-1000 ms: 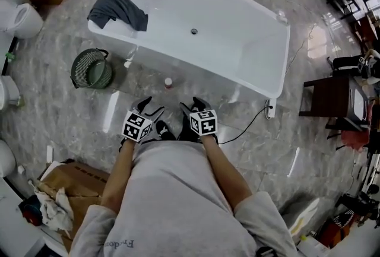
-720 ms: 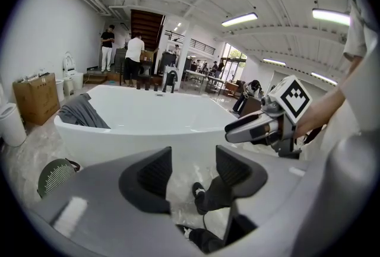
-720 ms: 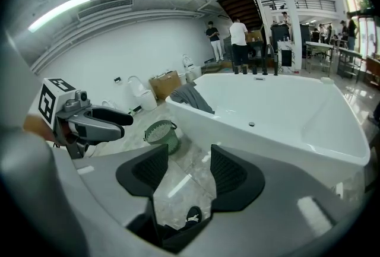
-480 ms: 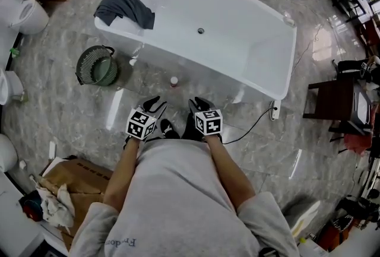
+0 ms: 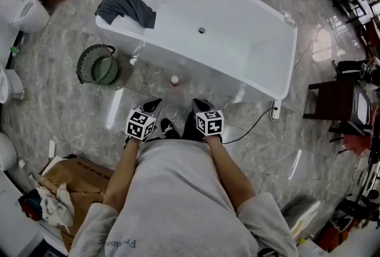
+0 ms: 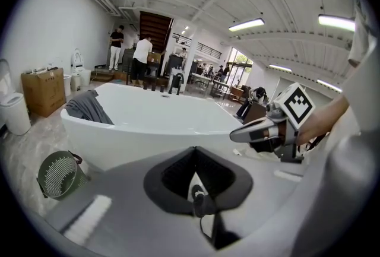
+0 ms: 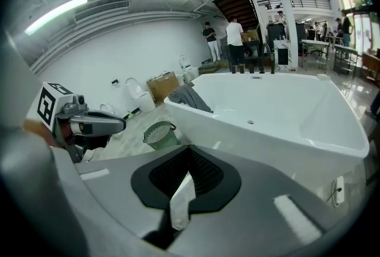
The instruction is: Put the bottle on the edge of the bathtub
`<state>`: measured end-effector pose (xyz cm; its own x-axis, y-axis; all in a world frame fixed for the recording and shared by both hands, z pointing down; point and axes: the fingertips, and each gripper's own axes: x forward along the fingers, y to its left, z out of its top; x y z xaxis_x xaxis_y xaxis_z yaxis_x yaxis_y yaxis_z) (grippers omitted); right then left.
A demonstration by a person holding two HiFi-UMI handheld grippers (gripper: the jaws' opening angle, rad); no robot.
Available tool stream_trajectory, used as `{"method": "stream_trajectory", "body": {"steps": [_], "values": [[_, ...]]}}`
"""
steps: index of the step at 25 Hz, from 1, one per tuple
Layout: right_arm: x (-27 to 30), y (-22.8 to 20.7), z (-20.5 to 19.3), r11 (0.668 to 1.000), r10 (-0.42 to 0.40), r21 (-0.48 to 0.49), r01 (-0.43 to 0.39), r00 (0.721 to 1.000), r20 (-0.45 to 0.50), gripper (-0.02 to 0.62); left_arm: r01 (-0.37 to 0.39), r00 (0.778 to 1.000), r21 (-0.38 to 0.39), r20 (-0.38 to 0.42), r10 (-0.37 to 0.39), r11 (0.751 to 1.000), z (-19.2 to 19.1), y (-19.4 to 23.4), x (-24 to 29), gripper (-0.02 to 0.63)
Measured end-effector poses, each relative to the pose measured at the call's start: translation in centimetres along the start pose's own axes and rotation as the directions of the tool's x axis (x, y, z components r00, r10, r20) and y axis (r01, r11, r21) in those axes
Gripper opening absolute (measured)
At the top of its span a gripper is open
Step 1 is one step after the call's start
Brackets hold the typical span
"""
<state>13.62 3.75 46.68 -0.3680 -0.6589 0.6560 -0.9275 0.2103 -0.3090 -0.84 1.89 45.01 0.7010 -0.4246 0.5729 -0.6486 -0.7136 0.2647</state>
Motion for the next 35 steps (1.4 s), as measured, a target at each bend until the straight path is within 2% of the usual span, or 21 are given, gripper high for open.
{"method": "stream_trajectory", "body": {"steps": [35], "values": [[-0.67, 0.22, -0.55, 0.998, -0.019, -0.056, 0.018, 1.000, -0.012, 0.003, 0.000, 1.000, -0.031, 0.023, 0.001, 1.000, 0.15, 0.14, -0.18, 0.059]]}}
